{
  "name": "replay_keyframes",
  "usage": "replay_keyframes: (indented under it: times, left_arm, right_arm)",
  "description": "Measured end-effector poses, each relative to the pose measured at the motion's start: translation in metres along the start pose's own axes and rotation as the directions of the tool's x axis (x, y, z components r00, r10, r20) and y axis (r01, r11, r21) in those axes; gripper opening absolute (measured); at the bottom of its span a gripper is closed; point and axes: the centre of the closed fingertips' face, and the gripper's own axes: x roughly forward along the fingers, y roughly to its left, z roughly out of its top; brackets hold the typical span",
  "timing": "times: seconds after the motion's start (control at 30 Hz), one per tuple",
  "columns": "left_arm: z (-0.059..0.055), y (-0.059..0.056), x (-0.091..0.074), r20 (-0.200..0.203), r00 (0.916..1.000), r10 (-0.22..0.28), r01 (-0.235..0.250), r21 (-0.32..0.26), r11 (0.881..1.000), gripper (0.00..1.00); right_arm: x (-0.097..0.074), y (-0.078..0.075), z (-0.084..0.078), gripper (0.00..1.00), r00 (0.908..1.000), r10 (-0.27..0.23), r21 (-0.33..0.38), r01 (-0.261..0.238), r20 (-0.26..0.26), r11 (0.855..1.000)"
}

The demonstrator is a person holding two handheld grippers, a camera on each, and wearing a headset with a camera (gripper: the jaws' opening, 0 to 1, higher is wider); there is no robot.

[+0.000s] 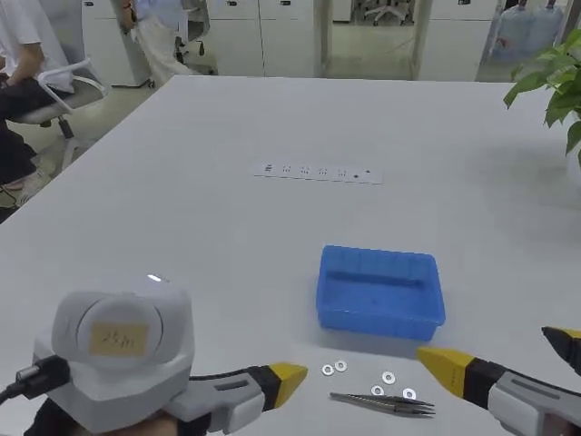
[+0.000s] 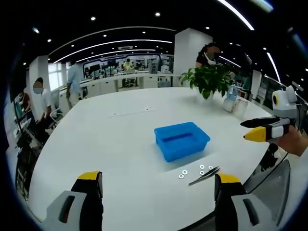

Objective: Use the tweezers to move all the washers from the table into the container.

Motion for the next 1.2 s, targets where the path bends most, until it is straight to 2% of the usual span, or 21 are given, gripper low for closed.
replay_keyframes:
  times: [0.1, 0.3, 0.47, 0.6, 0.77, 0.83, 0.87, 0.9, 0.93, 0.97, 1.03, 1.13, 1.2]
  left_arm:
    - [0.0, 0.0, 0.001, -0.002, 1.0, 0.0, 0.0, 0.002, 1.0, 0.99]
    - [-0.003, -0.008, 0.005, -0.018, 0.9997, -0.018, 0.018, 0.034, 0.999, 0.99]
    - [-0.002, -0.013, 0.009, -0.016, 0.9994, -0.032, 0.033, 0.04, 0.999, 0.99]
    - [-0.005, -0.019, 0.019, -0.023, 0.9982, -0.055, 0.056, 0.044, 0.997, 0.95]
    - [-0.01, -0.027, 0.031, -0.063, 0.9936, -0.094, 0.099, 0.081, 0.992, 0.9]
    - [-0.009, -0.033, 0.034, -0.063, 0.9897, -0.128, 0.134, 0.097, 0.986, 0.85]
    - [-0.009, -0.04, 0.037, -0.061, 0.984, -0.168, 0.173, 0.103, 0.979, 0.83]
    - [-0.009, -0.041, 0.039, -0.061, 0.9827, -0.175, 0.18, 0.106, 0.978, 0.82]
    - [-0.009, -0.048, 0.042, -0.07, 0.9746, -0.212, 0.22, 0.126, 0.967, 0.8]
    - [-0.011, -0.052, 0.044, -0.084, 0.9684, -0.235, 0.245, 0.142, 0.959, 0.74]
    - [-0.013, -0.057, 0.049, -0.103, 0.9613, -0.256, 0.27, 0.177, 0.946, 0.65]
    - [-0.02, -0.069, 0.056, -0.157, 0.9381, -0.309, 0.336, 0.201, 0.92, 0.55]
    - [-0.025, -0.078, 0.06, -0.192, 0.9148, -0.356, 0.392, 0.207, 0.896, 0.49]
  right_arm:
    - [0.0, 0.0, 0.0, 0.92, 1.0, 0.001, 0.003, -0.001, 0.001, 1.0]
    - [0.002, -0.001, -0.003, 0.92, 1.0, 0.003, 0.002, -0.003, -0.006, 1.0]
    - [0.003, -0.003, -0.006, 0.92, 0.9998, 0.005, 0.01, -0.004, -0.018, 1.0]
    - [0.004, -0.008, -0.006, 0.91, 0.9999, -0.003, 0.004, 0.003, -0.016, 1.0]
    - [0.005, -0.012, -0.007, 0.91, 0.9998, -0.01, 0.025, 0.01, -0.019, 1.0]
    - [0.006, -0.013, -0.009, 0.91, 0.9996, -0.014, 0.023, 0.014, -0.026, 1.0]
    - [0.006, -0.013, -0.009, 0.91, 0.9995, -0.013, 0.025, 0.014, -0.028, 1.0]
    - [0.007, -0.013, -0.009, 0.91, 0.9995, -0.011, 0.028, 0.012, -0.03, 1.0]
    - [0.007, -0.014, -0.01, 0.91, 0.9995, -0.009, 0.031, 0.01, -0.032, 0.999]
    - [0.008, -0.013, -0.01, 0.9, 0.9993, -0.009, 0.031, 0.01, -0.036, 0.999]
    - [0.01, -0.013, -0.012, 0.9, 0.999, -0.007, 0.025, 0.008, -0.045, 1.0]
    - [0.013, -0.013, -0.013, 0.9, 0.9985, -0.006, 0.025, 0.007, -0.054, 1.0]
    - [0.014, -0.013, -0.013, 0.91, 0.9986, -0.002, 0.026, 0.003, -0.053, 1.0]
